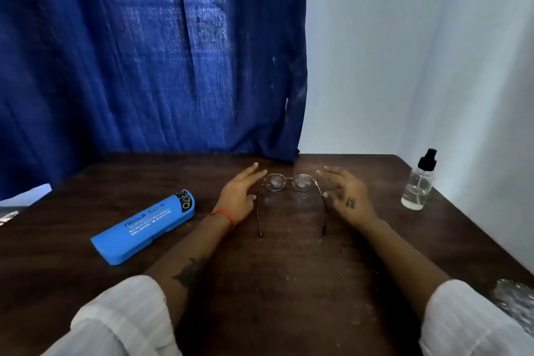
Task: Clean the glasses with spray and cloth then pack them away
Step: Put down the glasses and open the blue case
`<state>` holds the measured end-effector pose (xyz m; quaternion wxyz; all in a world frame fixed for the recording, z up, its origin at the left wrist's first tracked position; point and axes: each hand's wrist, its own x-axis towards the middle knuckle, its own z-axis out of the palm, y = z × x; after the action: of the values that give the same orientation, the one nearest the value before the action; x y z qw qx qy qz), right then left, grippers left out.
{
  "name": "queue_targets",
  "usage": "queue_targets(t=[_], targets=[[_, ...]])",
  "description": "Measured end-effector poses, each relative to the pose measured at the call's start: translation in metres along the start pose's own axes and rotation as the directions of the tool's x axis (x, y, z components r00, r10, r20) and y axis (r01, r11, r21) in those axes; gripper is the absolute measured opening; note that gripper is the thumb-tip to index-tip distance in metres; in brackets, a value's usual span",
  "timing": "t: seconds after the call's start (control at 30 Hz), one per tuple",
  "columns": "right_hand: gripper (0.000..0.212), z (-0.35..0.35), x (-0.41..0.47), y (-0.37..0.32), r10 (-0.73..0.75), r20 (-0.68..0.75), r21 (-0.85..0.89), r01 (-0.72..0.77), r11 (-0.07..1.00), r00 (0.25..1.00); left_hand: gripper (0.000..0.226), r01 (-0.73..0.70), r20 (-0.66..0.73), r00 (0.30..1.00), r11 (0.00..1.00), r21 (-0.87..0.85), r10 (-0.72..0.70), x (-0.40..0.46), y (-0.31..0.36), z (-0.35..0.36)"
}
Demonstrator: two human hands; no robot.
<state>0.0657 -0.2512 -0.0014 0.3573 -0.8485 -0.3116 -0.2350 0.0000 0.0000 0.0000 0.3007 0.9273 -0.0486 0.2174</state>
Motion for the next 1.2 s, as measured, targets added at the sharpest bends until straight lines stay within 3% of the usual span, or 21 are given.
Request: queue_targets(t=[0.13, 0.23, 0.33, 0.53, 0.83, 0.93, 1.2], targets=[[0.036, 0.014, 0.005, 0.003, -0.049, 0.060, -0.059, 0.052, 0.997, 0.997, 0.039, -0.030, 0.035, 0.999, 0.999, 0.038, 0.028, 0.012, -0.006, 0.010], [0.029, 0.019, 0.007, 0.005, -0.067, 0.014, 0.002, 0.067, 0.998, 0.998, 0.023, -0.031, -0.050, 0.998, 0.999, -0.026, 0.029, 0.013, -0.008, 0.017], [0.025, 0.019, 0.007, 0.005, -0.047, -0.067, 0.058, 0.051, 0.997, 0.997, 0.020, -0.030, -0.137, 0.990, 0.994, -0.103, 0.015, 0.012, -0.002, 0.017], [0.011, 0.004, -0.009, -0.002, 0.194, -0.147, 0.197, -0.163, 0.967, 0.970, 0.015, -0.018, -0.247, 0.968, 0.961, -0.275, -0.052, 0.001, 0.025, 0.013], [0.024, -0.027, -0.061, -0.014, 0.326, -0.122, 0.361, -0.265, 0.894, 0.937, 0.017, 0.102, -0.080, 0.981, 0.826, -0.554, -0.174, -0.049, 0.050, 0.026], [0.011, -0.028, -0.071, -0.015, 0.366, -0.089, 0.363, -0.312, 0.878, 0.926, 0.016, 0.156, -0.051, 0.972, 0.793, -0.589, -0.228, -0.060, 0.052, 0.032], [0.014, -0.029, -0.081, -0.022, 0.446, -0.072, 0.302, -0.407, 0.862, 0.892, 0.030, 0.246, -0.004, 0.954, 0.793, -0.558, -0.298, -0.071, 0.063, 0.032]])
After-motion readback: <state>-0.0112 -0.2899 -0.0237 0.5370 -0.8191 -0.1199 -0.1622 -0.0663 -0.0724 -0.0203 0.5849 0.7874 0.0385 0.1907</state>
